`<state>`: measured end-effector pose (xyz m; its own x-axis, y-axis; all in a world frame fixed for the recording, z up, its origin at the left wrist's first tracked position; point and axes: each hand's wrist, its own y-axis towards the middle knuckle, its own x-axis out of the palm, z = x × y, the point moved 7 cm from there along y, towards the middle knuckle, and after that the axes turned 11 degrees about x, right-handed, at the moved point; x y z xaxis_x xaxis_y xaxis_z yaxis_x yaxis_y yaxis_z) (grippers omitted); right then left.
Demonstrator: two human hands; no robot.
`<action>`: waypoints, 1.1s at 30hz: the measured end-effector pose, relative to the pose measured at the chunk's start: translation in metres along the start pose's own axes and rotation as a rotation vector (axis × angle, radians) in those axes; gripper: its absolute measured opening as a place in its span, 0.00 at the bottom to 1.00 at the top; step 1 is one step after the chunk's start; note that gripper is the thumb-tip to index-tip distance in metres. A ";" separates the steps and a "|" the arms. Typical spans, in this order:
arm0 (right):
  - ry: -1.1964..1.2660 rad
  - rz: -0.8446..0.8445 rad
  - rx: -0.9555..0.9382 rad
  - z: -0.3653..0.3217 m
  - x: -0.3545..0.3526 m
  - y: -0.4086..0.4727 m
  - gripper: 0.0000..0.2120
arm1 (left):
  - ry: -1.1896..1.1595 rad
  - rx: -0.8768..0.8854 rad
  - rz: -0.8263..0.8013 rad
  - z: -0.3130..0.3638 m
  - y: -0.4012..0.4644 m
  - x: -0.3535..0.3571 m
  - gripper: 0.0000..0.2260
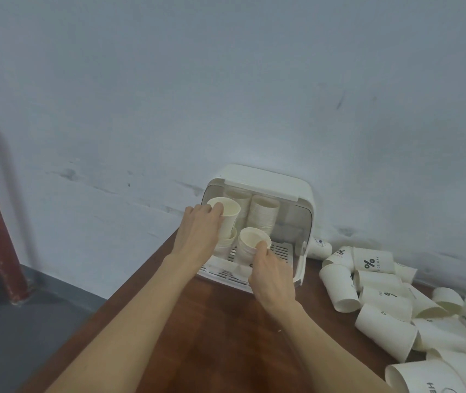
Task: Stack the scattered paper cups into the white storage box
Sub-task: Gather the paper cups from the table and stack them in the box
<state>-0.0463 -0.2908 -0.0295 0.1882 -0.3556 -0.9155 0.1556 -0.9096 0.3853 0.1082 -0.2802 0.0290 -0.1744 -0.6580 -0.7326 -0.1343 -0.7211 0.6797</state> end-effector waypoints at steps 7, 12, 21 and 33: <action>-0.008 0.024 0.005 -0.001 -0.001 0.000 0.14 | 0.014 0.032 -0.107 -0.003 -0.009 0.021 0.05; -0.024 0.031 0.019 0.000 -0.002 -0.001 0.14 | 0.019 0.026 -0.122 -0.002 -0.014 0.026 0.05; -0.035 0.069 0.038 0.000 -0.002 -0.003 0.14 | 0.023 0.009 -0.181 0.002 -0.021 0.033 0.08; 0.185 -0.092 0.048 0.003 -0.010 -0.007 0.35 | -0.056 0.008 -0.142 0.044 -0.051 -0.015 0.06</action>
<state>-0.0520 -0.2812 -0.0235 0.3510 -0.2292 -0.9079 0.1347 -0.9472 0.2911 0.0746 -0.2241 0.0064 -0.2073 -0.5362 -0.8182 -0.1693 -0.8041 0.5698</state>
